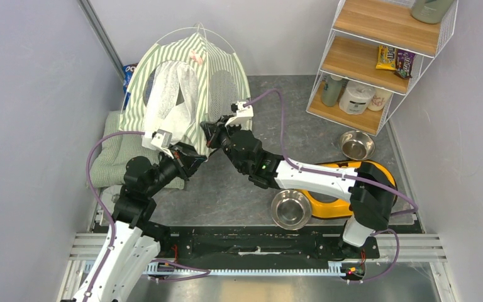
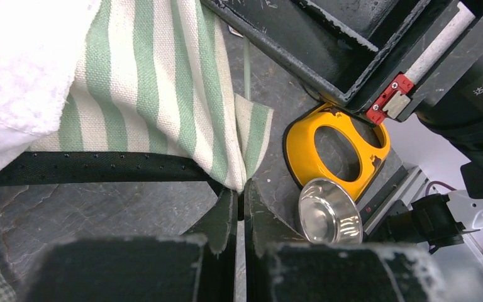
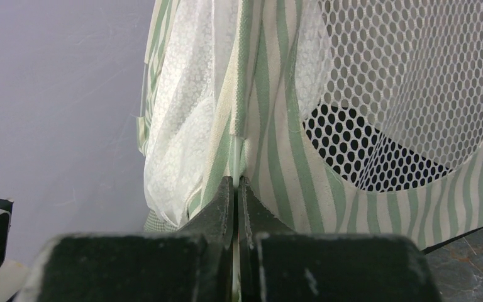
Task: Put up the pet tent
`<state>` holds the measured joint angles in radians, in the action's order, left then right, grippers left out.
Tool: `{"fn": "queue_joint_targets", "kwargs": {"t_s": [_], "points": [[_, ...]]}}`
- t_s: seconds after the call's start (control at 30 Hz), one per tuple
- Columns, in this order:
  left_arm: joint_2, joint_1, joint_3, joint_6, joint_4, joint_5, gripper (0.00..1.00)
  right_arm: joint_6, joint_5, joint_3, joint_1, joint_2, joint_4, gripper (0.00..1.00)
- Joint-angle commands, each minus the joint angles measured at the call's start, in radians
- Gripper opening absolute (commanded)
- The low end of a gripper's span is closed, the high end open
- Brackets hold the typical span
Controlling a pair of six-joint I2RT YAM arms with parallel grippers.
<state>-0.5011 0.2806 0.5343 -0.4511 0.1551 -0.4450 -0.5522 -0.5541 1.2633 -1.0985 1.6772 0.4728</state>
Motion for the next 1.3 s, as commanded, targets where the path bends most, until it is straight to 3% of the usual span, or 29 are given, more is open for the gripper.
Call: {"fn": "queue_joint_targets", "kwargs": {"t_s": [0.0,0.47,0.73,1.0,1.17,1.27], "points": [[0.017,0.009,0.035,-0.008,0.019,-0.104,0.02,0.027,-0.095,0.048,0.014,0.010,0.122,0.00],[0.030,0.009,0.052,-0.032,-0.013,-0.014,0.02,0.013,-0.086,-0.060,-0.036,-0.035,0.071,0.00],[0.025,0.009,0.042,-0.065,-0.058,-0.093,0.02,0.035,-0.106,0.001,-0.047,0.031,0.093,0.00],[0.034,0.009,0.052,-0.064,-0.061,-0.085,0.02,0.050,-0.086,0.027,-0.066,0.051,0.083,0.00],[0.035,0.009,0.093,-0.044,0.034,-0.019,0.02,0.075,-0.091,-0.018,-0.067,0.015,0.049,0.00],[0.038,0.009,0.146,-0.027,0.139,0.008,0.14,0.100,-0.081,-0.058,-0.067,-0.011,0.015,0.00]]}}
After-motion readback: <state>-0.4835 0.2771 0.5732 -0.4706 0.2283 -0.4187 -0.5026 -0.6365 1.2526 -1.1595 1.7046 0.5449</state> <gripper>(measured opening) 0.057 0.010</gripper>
